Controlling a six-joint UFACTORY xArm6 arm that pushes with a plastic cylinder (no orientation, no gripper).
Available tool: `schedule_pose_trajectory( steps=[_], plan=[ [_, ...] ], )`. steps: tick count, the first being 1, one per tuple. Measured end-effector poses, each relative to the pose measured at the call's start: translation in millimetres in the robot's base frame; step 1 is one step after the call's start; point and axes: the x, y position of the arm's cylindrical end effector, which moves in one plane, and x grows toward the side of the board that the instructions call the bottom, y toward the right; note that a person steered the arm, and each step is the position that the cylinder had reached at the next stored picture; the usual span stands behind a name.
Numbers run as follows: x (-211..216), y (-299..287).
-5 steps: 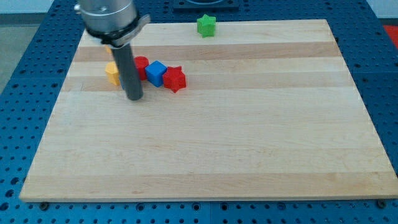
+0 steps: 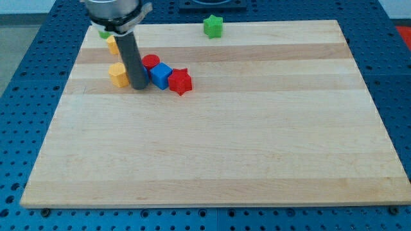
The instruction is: Push the blue triangle parallel right to the yellow heart
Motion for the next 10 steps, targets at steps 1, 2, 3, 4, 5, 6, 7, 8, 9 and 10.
schedule_pose_trajectory(
  steps=[1, 2, 3, 4, 5, 6, 7, 8, 9, 10],
  plan=[
    [-9.6, 7.0],
    [-9.6, -14.0],
    [-9.6, -38.8],
    [-11.7, -42.7],
    [-23.7, -32.4],
    [-42.7, -25.2],
    [-59.6, -16.2],
    [-75.2, -12.2],
    [-89.6, -13.0],
    [-101.0, -16.6]
  ],
)
